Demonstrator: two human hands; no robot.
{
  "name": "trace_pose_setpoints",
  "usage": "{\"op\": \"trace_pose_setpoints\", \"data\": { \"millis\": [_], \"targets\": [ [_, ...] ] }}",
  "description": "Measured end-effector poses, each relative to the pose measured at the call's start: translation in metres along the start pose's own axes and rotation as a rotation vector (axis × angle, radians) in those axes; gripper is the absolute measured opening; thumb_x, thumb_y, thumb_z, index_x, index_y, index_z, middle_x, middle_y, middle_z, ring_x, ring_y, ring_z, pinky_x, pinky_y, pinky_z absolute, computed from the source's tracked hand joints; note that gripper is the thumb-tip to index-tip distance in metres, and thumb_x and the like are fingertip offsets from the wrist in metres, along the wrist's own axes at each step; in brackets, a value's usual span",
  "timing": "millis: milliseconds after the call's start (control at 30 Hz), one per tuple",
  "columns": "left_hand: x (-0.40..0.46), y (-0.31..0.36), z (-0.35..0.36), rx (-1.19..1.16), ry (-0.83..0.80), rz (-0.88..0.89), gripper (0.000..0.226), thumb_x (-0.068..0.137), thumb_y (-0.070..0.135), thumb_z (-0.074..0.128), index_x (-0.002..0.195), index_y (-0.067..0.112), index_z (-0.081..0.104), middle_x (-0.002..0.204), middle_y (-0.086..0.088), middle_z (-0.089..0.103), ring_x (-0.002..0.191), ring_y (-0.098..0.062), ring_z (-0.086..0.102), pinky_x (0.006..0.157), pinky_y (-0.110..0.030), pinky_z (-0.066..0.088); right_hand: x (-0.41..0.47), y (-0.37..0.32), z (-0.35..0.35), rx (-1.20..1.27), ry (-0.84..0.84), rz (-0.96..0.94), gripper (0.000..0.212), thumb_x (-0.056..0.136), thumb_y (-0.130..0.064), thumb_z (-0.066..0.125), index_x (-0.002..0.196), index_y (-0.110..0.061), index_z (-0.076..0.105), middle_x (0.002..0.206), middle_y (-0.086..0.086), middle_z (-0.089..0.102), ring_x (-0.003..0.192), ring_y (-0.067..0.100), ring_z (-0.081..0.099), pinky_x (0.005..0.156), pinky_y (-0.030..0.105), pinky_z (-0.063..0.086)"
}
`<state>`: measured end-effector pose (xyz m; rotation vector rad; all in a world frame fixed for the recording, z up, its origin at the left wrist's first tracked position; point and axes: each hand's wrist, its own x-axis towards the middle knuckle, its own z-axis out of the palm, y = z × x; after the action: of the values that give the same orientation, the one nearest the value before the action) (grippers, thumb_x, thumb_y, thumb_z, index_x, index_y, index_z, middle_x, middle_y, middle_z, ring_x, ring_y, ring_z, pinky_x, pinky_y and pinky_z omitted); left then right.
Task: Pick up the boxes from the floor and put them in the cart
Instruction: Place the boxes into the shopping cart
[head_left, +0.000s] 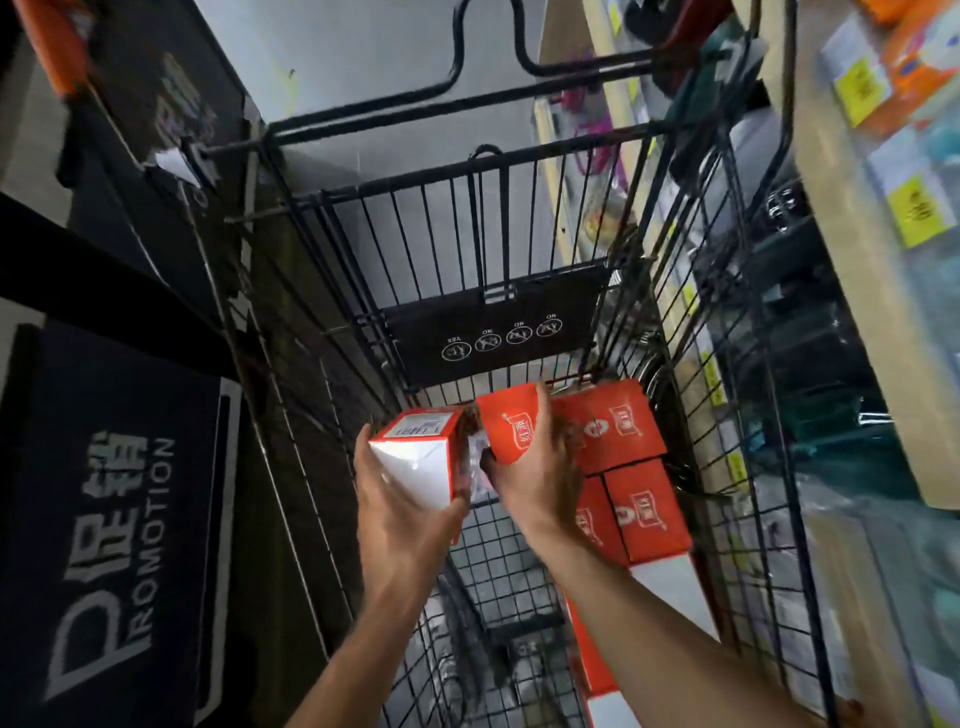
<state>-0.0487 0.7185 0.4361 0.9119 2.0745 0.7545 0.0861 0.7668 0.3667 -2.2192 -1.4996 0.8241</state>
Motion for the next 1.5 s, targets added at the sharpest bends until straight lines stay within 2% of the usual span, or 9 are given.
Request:
{"op": "trace_pose_setpoints", "data": {
  "millis": [167, 233, 300, 400, 500, 667, 833, 1233, 1500],
  "targets": [
    [-0.005, -0.003, 0.003, -0.050, 0.013, -0.035, 0.128, 0.054, 0.055, 0.094, 0.148, 0.053, 0.008, 0.137, 0.002, 0.057, 0.106, -0.017, 0.067, 0.074, -0.038, 0.063, 0.003, 0.012, 0.037, -0.008, 0.090, -0.052, 0.117, 0.078, -0.017, 0.087, 0.162, -0.034, 0.006, 0.157, 0.002, 0.042, 0.143, 0.022, 0.041, 0.111, 0.049, 0.043],
    [-0.007, -0.005, 0.002, -0.043, 0.018, -0.035, 0.128, 0.053, 0.057, 0.093, 0.147, 0.055, 0.007, 0.136, 0.002, 0.058, 0.104, -0.016, 0.067, 0.075, -0.038, 0.063, 0.003, 0.015, 0.045, 0.040, 0.122, -0.074, 0.098, 0.086, -0.045, 0.074, 0.162, -0.025, 0.015, 0.165, 0.002, 0.029, 0.153, 0.018, 0.023, 0.123, 0.047, 0.025],
    [-0.008, -0.008, 0.001, -0.029, 0.021, -0.018, 0.128, 0.055, 0.049, 0.095, 0.147, 0.054, 0.007, 0.135, 0.002, 0.058, 0.098, -0.012, 0.066, 0.064, -0.027, 0.059, 0.001, 0.018, 0.049, 0.026, 0.095, -0.121, 0.102, 0.086, -0.085, 0.025, 0.162, -0.018, 0.017, 0.170, 0.000, 0.013, 0.157, 0.017, 0.006, 0.127, 0.039, 0.005],
    [-0.010, -0.009, -0.001, -0.048, 0.001, -0.031, 0.130, 0.059, 0.030, 0.097, 0.151, 0.049, 0.006, 0.132, -0.001, 0.056, 0.086, -0.006, 0.063, 0.044, -0.011, 0.047, 0.000, 0.025, 0.056, -0.039, 0.075, -0.217, 0.118, 0.076, -0.088, -0.011, 0.162, -0.013, 0.018, 0.171, 0.001, 0.008, 0.158, 0.021, 0.001, 0.127, 0.043, 0.002],
    [-0.009, -0.009, -0.004, -0.047, -0.002, -0.052, 0.131, 0.061, 0.029, 0.096, 0.153, 0.045, 0.005, 0.129, -0.004, 0.059, 0.082, -0.007, 0.064, 0.042, -0.007, 0.044, 0.001, 0.025, 0.052, -0.054, 0.025, -0.216, 0.117, 0.077, -0.092, 0.001, 0.162, -0.012, 0.019, 0.171, 0.003, 0.009, 0.158, 0.023, 0.000, 0.126, 0.049, 0.007],
    [0.001, -0.012, 0.005, -0.038, 0.017, -0.090, 0.131, 0.059, 0.034, 0.096, 0.153, 0.042, 0.005, 0.124, -0.005, 0.061, 0.086, -0.008, 0.062, 0.042, -0.004, 0.042, 0.001, 0.035, 0.022, -0.039, -0.020, -0.264, 0.116, 0.076, -0.057, 0.080, 0.162, -0.017, 0.014, 0.171, 0.003, 0.007, 0.158, 0.023, -0.003, 0.127, 0.052, 0.004],
    [0.021, -0.017, 0.023, 0.043, 0.030, -0.142, 0.136, 0.052, 0.040, 0.095, 0.152, 0.044, 0.003, 0.139, -0.008, 0.052, 0.115, -0.028, 0.060, 0.088, -0.052, 0.057, -0.002, 0.052, -0.021, 0.037, -0.001, -0.282, 0.103, 0.083, -0.034, 0.079, 0.162, -0.022, 0.014, 0.168, -0.010, 0.008, 0.157, 0.015, 0.001, 0.127, 0.048, 0.011],
    [0.047, -0.023, 0.072, 0.316, -0.137, -0.113, 0.135, 0.066, 0.046, 0.087, 0.153, 0.034, -0.016, 0.144, -0.022, 0.034, 0.118, -0.043, 0.054, 0.091, -0.057, 0.054, -0.020, 0.074, -0.060, 0.197, -0.025, -0.221, 0.094, 0.089, -0.020, 0.074, 0.162, -0.022, 0.016, 0.168, -0.005, 0.014, 0.157, 0.015, 0.002, 0.122, 0.056, 0.026],
    [0.073, -0.036, 0.085, 0.074, -0.310, -0.273, 0.139, 0.064, 0.066, 0.076, 0.153, 0.030, -0.024, 0.160, -0.018, 0.008, 0.143, -0.042, 0.025, 0.116, -0.057, 0.028, -0.024, 0.081, -0.064, 0.179, -0.041, -0.238, 0.094, 0.087, -0.017, 0.074, 0.161, -0.023, 0.018, 0.167, -0.007, 0.009, 0.157, 0.013, 0.002, 0.123, 0.041, 0.024]
  ]
}}
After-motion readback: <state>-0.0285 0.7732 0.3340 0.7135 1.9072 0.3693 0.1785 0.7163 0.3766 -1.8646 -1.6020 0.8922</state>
